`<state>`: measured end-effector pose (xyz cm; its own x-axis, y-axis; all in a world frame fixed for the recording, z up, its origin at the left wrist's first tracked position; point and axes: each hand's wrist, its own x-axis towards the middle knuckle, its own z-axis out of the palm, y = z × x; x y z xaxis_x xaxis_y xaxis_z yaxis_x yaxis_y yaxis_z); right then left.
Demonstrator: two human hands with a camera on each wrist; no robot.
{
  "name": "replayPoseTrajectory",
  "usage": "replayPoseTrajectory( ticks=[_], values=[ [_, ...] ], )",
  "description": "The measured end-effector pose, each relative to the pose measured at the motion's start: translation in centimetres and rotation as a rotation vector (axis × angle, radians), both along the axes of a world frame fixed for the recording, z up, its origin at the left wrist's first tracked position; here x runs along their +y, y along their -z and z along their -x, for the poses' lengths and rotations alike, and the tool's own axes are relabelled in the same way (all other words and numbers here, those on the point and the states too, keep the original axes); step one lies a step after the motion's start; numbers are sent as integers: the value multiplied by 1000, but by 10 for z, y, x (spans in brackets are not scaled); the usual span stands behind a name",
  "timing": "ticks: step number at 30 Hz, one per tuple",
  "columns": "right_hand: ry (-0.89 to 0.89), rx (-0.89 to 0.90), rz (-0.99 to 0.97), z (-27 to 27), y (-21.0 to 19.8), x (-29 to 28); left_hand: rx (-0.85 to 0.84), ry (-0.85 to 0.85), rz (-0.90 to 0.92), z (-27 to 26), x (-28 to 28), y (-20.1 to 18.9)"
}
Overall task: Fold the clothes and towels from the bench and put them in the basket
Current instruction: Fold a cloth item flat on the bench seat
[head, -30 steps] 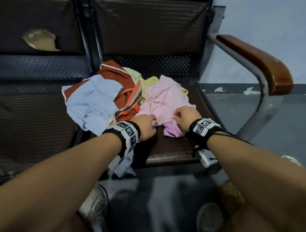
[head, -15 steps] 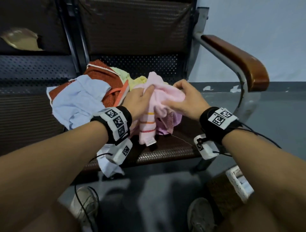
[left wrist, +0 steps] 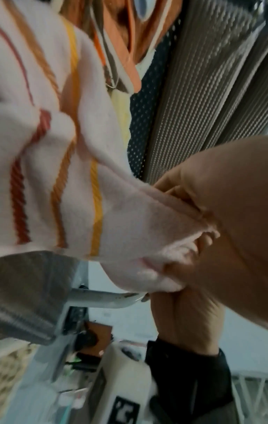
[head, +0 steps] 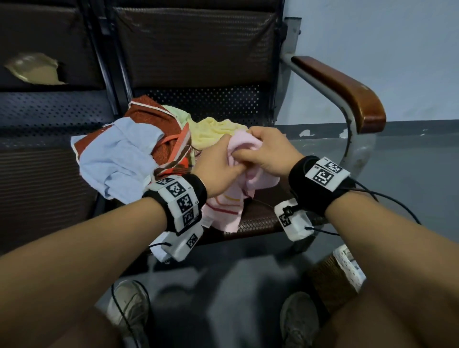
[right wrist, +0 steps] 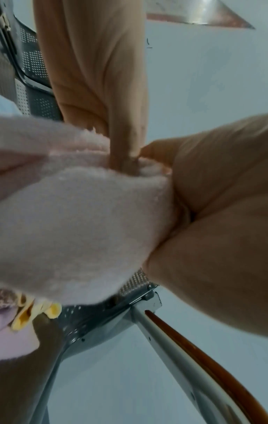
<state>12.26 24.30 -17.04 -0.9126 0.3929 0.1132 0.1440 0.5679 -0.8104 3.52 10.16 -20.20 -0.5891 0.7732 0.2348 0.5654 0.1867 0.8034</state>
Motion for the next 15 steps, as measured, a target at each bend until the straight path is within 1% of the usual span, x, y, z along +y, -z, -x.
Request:
replayPoseTrajectory(
  ticks=[2,4,6,8,9,10,12,13,15],
  values=[
    [-15,17,27,-2,-5,1,77,-51,-18,6,-3,-5],
    [-9,-22,-11,-5,-6,4,71,-53,-45,10,-7,-11],
    [-8,-165,-99,-8,0,6,49,-90,-98,14,-9,-16],
    [2,-335,-231,-10,11,8,66,-175,-113,17,-10,-18],
    [23,-362,-257,-11,15,9,70,-234,-109,20,-11,-18],
    [57,-340,-241,-11,17,10,71,-298,-102,24,-12,-18],
    [124,-190,-142,-8,13,9,93,-387,-84,30,-16,-16],
    [144,-100,-87,-5,9,7,142,-395,-55,32,-18,-15],
    [138,32,9,2,1,0,292,-355,61,33,-18,-11]
  ],
)
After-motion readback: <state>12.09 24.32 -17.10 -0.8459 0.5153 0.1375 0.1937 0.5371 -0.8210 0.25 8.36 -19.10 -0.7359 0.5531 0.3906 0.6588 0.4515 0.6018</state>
